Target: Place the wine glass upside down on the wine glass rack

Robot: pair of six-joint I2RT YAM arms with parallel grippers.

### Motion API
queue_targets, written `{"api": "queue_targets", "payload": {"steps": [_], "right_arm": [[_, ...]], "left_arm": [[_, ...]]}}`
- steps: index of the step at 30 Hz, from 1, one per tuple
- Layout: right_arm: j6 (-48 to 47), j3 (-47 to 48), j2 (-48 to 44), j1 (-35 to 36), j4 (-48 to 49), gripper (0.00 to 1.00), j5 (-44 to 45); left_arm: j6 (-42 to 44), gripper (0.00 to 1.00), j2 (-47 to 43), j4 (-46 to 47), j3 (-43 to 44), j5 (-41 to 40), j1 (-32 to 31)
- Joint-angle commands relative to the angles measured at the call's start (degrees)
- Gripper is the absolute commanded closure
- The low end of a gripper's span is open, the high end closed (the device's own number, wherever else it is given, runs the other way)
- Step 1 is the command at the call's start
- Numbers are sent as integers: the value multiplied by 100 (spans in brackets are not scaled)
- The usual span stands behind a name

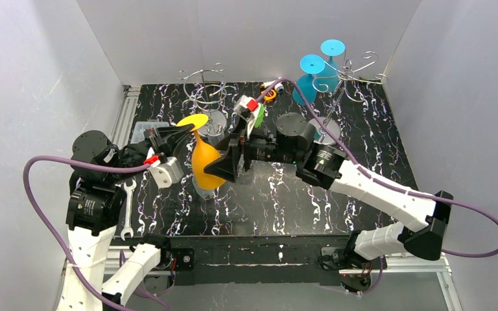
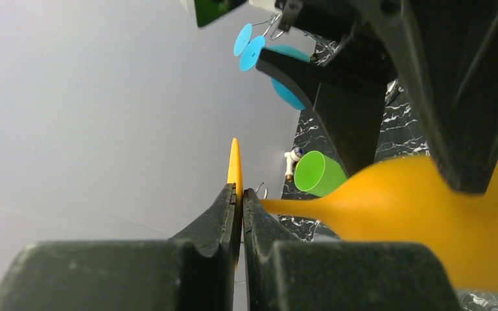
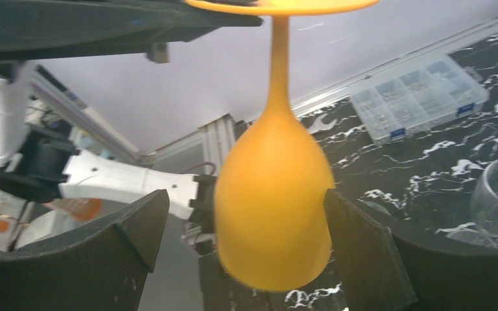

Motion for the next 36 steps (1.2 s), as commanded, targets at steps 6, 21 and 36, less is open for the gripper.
{"api": "queue_targets", "payload": {"steps": [6, 21, 36], "right_arm": [[-449, -327, 379, 485, 550, 2, 884], [-663, -1078, -991, 279, 93, 35, 2773], [-1547, -2121, -2235, -2838, -1616, 46, 2903]], "left_arm": [[-62, 100, -113, 384, 36, 146, -40], [-818, 2, -184, 159, 79, 190, -43], [-1277, 2, -169, -864, -52, -174, -38]]}}
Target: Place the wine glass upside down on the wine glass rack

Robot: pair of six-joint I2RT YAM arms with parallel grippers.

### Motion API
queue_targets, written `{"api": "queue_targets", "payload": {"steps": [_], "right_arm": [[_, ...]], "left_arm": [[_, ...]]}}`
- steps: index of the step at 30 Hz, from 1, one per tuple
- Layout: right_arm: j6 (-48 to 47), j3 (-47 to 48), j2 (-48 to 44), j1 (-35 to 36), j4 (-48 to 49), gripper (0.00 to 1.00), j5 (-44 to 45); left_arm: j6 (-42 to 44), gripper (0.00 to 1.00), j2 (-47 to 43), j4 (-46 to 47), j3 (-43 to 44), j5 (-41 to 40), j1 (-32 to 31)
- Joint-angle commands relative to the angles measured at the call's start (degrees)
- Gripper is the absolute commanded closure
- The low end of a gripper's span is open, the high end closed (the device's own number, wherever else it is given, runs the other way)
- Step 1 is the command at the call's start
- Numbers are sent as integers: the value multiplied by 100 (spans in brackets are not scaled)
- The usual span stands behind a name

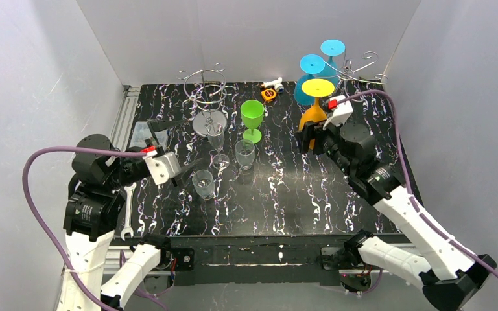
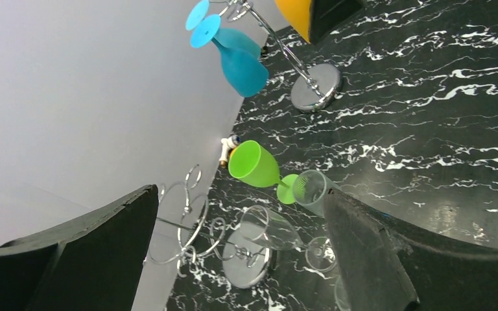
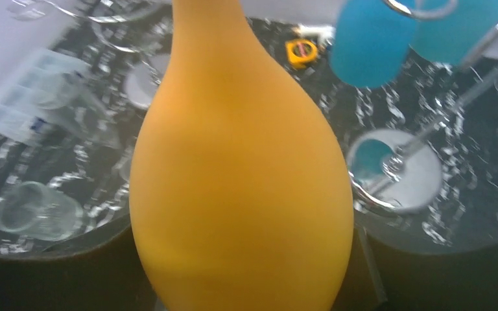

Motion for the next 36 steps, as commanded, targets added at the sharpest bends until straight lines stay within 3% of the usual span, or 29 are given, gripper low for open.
{"api": "queue_targets", "payload": {"steps": [1, 8, 21, 36], "right_arm": [[-350, -30, 190, -777, -335, 47, -627], [-488, -447, 178, -1772, -100, 44, -1248], [-45, -691, 804, -2416, 1082, 45, -1534], [438, -531, 1571, -2465, 2022, 38, -1783]], "left_arm": [[-160, 2, -24, -131, -119, -24, 10], [-162, 2, -40, -136, -236, -33, 5], [61, 2, -187, -220, -482, 1, 5], [251, 2, -246, -398, -484, 63, 5]]}}
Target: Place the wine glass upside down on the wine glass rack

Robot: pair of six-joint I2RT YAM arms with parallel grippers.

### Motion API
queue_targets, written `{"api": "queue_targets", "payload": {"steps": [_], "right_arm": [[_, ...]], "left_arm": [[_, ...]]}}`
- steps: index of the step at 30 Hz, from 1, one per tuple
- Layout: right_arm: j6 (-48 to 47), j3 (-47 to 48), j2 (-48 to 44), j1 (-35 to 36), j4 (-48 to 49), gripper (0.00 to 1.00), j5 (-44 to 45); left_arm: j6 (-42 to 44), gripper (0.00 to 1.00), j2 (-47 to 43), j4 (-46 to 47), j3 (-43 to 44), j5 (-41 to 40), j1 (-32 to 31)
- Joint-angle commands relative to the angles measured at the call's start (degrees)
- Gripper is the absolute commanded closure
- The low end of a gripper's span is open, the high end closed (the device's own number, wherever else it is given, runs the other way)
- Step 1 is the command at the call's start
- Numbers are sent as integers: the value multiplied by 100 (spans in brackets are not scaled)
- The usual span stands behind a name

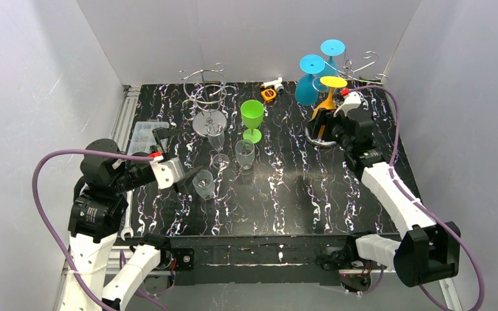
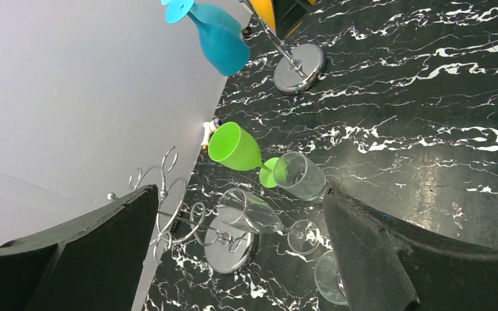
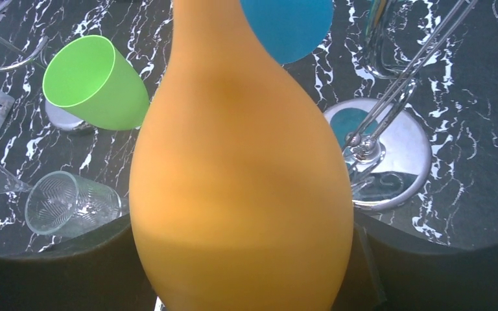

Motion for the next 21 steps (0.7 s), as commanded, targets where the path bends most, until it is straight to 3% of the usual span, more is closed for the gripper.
{"api": "queue_targets", "payload": {"steps": [1, 21], "right_arm": [[192, 173, 178, -8, 684, 38, -98], [204, 362, 741, -6, 1073, 37, -46]], "left_arm": [[85, 2, -35, -160, 13, 114, 5], [101, 2, -41, -257, 25, 61, 5]]}}
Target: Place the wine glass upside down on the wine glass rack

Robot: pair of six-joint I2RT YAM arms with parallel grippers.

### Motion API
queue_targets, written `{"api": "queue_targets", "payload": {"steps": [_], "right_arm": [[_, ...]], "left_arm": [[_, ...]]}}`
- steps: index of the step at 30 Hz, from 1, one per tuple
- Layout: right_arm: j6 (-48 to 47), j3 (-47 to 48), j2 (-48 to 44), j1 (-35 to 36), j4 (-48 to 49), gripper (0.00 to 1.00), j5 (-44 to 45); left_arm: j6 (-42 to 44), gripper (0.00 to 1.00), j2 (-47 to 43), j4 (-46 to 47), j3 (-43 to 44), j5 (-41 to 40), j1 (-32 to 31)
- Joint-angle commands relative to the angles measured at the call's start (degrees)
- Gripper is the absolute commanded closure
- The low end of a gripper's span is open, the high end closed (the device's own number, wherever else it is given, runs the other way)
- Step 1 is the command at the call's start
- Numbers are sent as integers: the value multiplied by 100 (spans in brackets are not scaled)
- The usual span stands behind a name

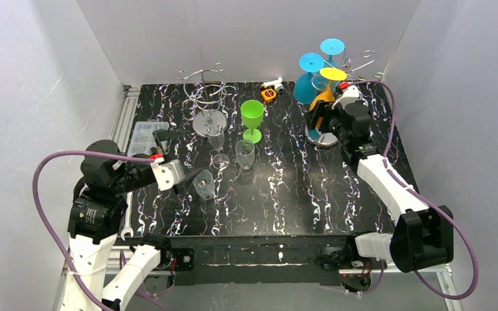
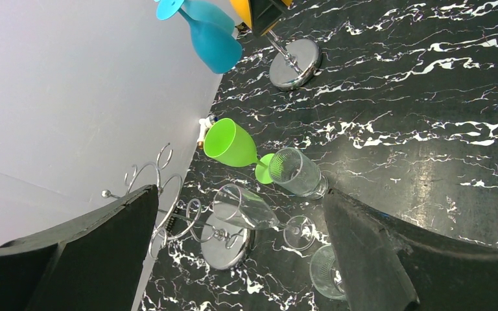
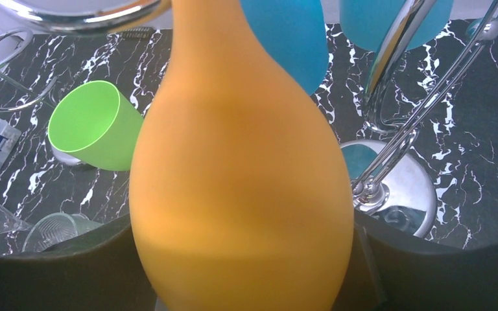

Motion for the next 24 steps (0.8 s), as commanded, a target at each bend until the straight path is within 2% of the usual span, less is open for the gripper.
{"api": "queue_targets", "payload": {"steps": [1, 6, 12, 21, 24], "right_arm": [[109, 195, 106, -6, 163, 37, -18], [106, 40, -9, -6, 63, 37, 227], [138, -271, -199, -6, 61, 30, 649], [123, -299, -39, 25, 128, 31, 424], [-41, -263, 8, 140, 66, 31, 589]], "left_arm": [[9, 2, -12, -70, 22, 56, 5], [25, 2, -46, -98, -15, 40, 7], [13, 2, -39, -99, -8, 81, 5], [18, 2, -4, -124, 17, 121, 11], [23, 2, 4, -125, -4, 141, 11]]}}
